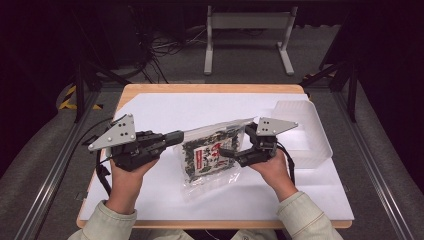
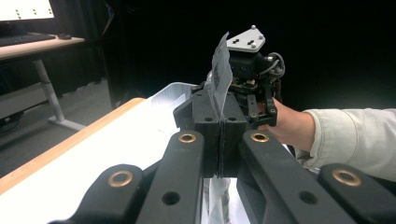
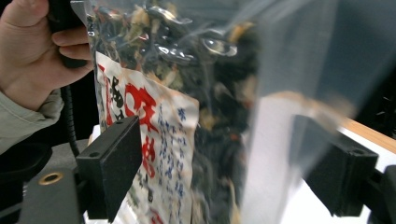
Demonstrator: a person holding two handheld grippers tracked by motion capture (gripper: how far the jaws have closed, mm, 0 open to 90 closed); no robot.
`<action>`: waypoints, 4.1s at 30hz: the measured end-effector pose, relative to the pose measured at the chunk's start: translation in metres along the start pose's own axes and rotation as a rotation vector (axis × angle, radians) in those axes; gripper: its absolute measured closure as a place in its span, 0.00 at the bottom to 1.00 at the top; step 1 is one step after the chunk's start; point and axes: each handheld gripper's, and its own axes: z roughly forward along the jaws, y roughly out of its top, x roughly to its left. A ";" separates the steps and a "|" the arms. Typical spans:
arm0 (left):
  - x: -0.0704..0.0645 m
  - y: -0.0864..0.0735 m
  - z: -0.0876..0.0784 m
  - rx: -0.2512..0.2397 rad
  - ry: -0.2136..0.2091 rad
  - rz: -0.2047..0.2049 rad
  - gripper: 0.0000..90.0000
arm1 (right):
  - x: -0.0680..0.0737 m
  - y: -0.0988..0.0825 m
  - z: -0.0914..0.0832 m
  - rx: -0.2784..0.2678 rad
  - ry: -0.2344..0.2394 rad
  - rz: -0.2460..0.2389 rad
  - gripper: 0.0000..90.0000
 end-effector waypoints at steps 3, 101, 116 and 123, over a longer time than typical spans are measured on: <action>-0.001 0.000 0.002 -0.001 -0.004 -0.001 0.99 | 0.002 0.000 0.001 0.006 0.027 -0.015 0.26; 0.048 -0.106 -0.019 0.136 0.247 -0.134 0.21 | -0.037 0.067 -0.156 0.041 -0.463 -0.022 0.84; 0.054 -0.113 -0.025 0.101 0.247 -0.124 0.18 | -0.051 0.059 -0.183 0.034 -0.603 0.035 0.84; 0.055 -0.114 -0.025 0.105 0.253 -0.132 0.18 | -0.055 0.059 -0.192 0.038 -0.666 0.049 0.84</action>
